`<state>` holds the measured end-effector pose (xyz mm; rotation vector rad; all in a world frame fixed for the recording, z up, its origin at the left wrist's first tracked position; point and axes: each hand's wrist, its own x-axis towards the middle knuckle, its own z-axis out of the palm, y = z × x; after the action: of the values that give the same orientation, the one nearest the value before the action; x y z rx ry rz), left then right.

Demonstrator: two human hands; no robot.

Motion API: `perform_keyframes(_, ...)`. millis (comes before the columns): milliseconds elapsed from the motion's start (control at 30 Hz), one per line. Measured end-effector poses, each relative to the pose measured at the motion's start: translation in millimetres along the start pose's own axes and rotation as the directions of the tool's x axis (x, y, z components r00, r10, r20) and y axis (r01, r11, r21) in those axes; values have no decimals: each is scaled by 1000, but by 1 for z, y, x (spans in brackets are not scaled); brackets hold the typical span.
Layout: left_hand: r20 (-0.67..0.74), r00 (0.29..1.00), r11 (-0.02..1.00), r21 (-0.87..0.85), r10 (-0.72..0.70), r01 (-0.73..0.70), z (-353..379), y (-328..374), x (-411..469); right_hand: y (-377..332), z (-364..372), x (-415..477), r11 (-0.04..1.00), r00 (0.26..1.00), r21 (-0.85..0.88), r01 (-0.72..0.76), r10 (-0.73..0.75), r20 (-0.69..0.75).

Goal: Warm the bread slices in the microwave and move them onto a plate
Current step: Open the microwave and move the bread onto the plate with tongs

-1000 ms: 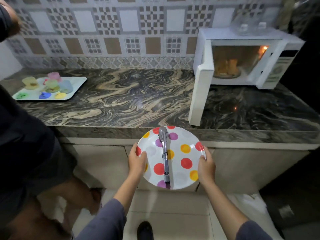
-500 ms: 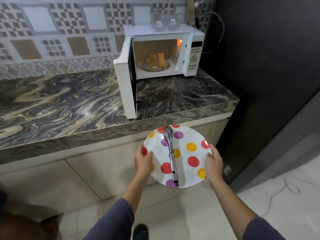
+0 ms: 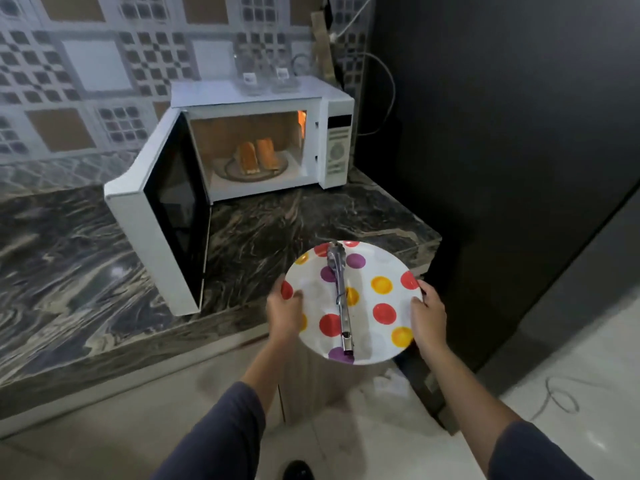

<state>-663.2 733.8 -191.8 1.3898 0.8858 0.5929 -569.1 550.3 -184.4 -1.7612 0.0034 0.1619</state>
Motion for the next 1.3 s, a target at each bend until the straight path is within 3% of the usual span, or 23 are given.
perform_keyframes(233,-58,997,999,26,42,-41,17,30,107,-24,76,114,992,995,-114,51,-41,90)
perform_keyframes(533,-240,971,991,127,-4,36,17,32,203,-35,165,215,965,966,-254,59,8,257)
perform_keyframes(800,-432,900,964,213,-56,162,24,8,256,-49,205,290,899,837,-355,258,-24,547)
perform_keyframes(1067,-487,873,922,340,3,187,35,3,260,-57,225,321,737,776,-542,403,38,629)
perform_keyframes(1300,-488,871,927,353,63,130,41,9,245,-61,232,316,575,791,-668,472,58,609)
